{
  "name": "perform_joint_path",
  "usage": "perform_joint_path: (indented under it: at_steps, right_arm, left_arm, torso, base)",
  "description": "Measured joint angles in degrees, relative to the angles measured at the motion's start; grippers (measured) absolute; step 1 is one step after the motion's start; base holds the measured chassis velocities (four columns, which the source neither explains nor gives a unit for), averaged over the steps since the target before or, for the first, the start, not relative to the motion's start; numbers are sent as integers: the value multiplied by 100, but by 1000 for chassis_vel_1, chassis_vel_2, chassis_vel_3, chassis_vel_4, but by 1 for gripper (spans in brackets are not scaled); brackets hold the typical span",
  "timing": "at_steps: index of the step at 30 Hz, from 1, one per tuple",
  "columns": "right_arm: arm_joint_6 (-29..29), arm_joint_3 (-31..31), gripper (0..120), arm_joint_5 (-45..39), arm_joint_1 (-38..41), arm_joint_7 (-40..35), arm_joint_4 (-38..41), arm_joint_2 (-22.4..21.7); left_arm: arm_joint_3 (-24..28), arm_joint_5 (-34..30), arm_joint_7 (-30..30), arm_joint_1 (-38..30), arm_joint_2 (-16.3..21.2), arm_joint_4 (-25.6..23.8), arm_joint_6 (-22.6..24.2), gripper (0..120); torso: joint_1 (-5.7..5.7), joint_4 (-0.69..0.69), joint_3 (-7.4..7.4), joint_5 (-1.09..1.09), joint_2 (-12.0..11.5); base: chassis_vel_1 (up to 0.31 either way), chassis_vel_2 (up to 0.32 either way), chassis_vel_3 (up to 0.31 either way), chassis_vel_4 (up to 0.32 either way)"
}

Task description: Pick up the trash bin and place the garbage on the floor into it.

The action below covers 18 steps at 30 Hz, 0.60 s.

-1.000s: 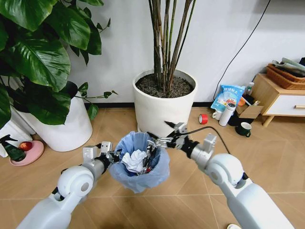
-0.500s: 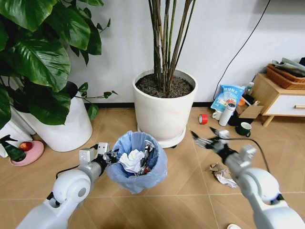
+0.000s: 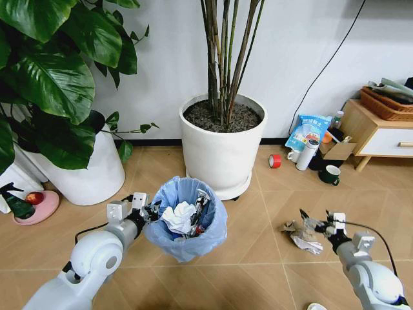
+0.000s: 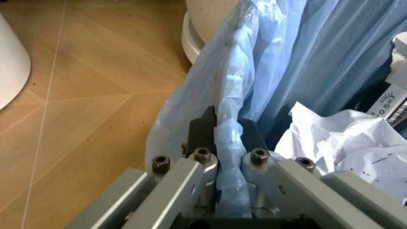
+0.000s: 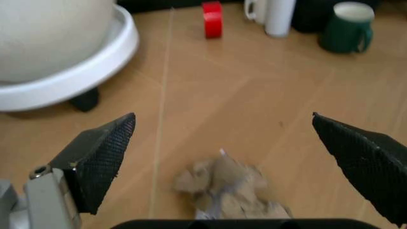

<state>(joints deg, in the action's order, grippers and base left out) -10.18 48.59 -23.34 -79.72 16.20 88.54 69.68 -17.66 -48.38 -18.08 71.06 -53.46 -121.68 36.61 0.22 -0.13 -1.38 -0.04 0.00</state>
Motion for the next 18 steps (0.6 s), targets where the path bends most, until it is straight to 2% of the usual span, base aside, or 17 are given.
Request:
perform_joint_path:
  at_steps: [2, 6, 9, 16, 18]
  right_arm:
    - [64, 78, 100, 37, -91, -4, -1, 56]
    - [234, 206, 100, 19, -545, 55, 346, 64]
    - [374, 250, 100, 57, -669, 119, 286, 59]
    - [439, 174, 100, 128, -212, 146, -598, 15]
    - [475, 101, 100, 168, -50, 158, -843, -31]
  left_arm:
    - [-15, -4, 0, 20, 32, -40, 0, 0]
    - [-48, -22, -2, 31, 90, -72, 0, 0]
    - [-41, -24, -2, 34, 89, -72, 0, 0]
    - [88, -9, -6, 16, 26, -55, 0, 0]
    - [92, -9, -10, 16, 30, -55, 0, 0]
  torso:
    - [0, 3, 0, 2, 0]
    - [0, -1, 1, -4, 0]
    - [0, -2, 0, 0, 0]
    - [0, 0, 0, 4, 0]
    - [0, 1, 0, -3, 0]
  base:
    - [0, 0, 0, 0]
    - [0, 0, 0, 0]
    - [0, 0, 0, 0]
    - [0, 0, 0, 0]
    - [0, 0, 0, 0]
